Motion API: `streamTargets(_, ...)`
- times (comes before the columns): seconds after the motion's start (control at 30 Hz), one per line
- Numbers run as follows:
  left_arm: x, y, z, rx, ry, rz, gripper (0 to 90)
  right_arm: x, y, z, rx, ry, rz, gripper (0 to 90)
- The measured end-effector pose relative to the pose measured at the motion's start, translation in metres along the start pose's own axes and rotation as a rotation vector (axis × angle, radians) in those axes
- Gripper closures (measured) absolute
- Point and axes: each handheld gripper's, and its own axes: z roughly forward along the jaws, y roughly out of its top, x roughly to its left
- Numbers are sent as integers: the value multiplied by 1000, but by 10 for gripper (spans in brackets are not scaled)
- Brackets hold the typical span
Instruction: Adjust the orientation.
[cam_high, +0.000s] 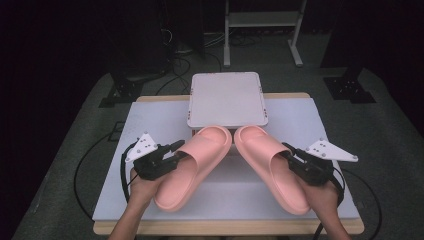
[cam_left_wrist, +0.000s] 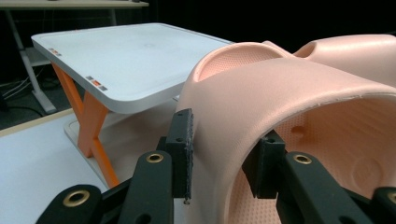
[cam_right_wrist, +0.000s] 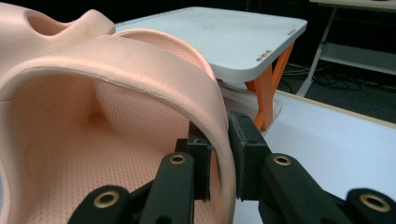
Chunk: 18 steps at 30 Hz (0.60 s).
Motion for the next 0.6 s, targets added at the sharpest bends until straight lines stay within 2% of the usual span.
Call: streamTargets(0.6,4,25,-2,-13,8,22,666,4,30,-5,-30,2,-28,788)
